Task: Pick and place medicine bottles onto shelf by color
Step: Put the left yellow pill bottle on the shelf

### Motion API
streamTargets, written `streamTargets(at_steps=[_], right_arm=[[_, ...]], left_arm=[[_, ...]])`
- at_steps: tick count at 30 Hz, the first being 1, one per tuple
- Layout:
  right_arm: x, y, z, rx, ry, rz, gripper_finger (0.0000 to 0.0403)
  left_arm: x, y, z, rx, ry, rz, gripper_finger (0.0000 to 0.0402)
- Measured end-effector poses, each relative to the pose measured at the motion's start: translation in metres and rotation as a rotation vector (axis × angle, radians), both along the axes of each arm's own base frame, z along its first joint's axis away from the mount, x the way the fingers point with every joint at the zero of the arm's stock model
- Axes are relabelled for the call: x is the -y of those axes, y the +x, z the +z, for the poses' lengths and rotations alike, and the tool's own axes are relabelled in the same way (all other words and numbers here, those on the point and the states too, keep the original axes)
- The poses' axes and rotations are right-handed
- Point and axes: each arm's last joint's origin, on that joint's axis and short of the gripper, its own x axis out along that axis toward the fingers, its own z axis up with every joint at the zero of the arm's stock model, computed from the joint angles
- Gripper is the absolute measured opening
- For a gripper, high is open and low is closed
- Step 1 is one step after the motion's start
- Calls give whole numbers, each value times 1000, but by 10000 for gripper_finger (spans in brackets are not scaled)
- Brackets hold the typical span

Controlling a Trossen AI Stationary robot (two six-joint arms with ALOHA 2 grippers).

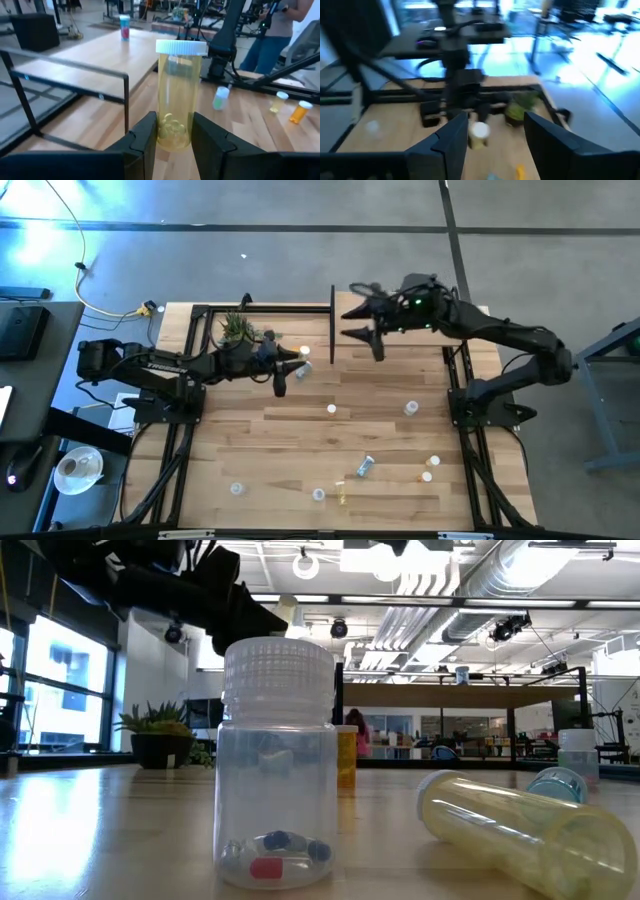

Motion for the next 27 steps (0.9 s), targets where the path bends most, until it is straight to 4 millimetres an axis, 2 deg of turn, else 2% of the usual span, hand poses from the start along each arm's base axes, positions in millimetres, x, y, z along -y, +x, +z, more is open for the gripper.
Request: streamTargets(at_steps=[9, 13, 23, 27], right_arm=[[-10, 50, -37, -54, -151, 131, 184], [-13, 69, -51, -45, -161, 151, 184], [-10, 92, -78, -77, -149, 150, 183], [-8, 96, -82, -82, -164, 117, 183]], left_arm=[[0, 0, 1, -35, 110, -11, 93], [0, 0, 1, -49, 146, -18, 93], [0, 1, 4, -37, 204, -23, 93], [0, 1, 5, -30, 224, -26, 93]])
